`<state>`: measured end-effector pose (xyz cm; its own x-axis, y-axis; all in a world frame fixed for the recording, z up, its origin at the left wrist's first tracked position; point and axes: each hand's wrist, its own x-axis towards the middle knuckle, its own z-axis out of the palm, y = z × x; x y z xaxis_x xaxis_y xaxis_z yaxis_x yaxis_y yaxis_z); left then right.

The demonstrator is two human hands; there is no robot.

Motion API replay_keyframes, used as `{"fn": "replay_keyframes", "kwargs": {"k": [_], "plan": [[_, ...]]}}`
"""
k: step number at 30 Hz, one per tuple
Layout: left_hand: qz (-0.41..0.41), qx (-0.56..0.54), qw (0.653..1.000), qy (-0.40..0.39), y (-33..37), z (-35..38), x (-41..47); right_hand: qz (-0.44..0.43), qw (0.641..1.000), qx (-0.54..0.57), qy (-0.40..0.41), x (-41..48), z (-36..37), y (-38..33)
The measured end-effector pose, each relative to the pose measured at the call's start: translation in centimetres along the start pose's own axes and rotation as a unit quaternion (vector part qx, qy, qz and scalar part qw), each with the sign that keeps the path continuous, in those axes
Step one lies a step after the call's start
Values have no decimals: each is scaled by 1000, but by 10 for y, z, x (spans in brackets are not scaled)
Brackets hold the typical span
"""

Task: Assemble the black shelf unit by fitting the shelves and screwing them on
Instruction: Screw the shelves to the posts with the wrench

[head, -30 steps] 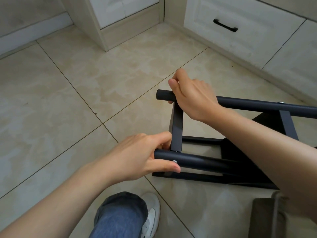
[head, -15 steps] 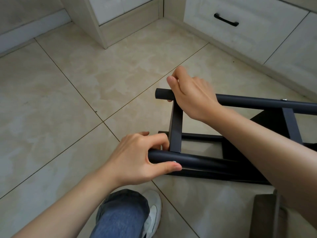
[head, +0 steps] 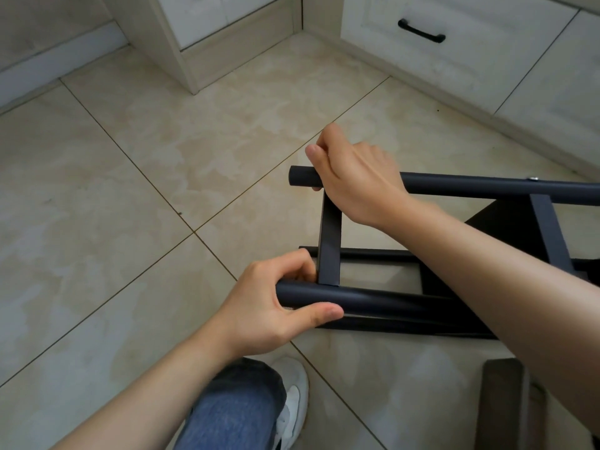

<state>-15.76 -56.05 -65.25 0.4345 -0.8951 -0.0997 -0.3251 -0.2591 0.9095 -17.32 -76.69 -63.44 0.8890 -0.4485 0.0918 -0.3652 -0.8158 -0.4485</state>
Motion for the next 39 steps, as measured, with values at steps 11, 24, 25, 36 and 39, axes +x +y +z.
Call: {"fn": "replay_keyframes", "kwargs": {"k": [11,24,25,36,39], "plan": [[21,19,999,45,-2,13,-1,13,1000,-10,7,3,2,0],[207,159,962,80,-6,10,9,-3,999,-14,34,2,3,1],[214,168,960,72,-7,10,11,-4,999,-15,37,2,4,2],[225,122,964,75,-8,14,12,-4,1000,-6,-4,-1,-5,2],[224,113,965,76,-9,14,12,3,996,79,-41,-3,-17,3]]}}
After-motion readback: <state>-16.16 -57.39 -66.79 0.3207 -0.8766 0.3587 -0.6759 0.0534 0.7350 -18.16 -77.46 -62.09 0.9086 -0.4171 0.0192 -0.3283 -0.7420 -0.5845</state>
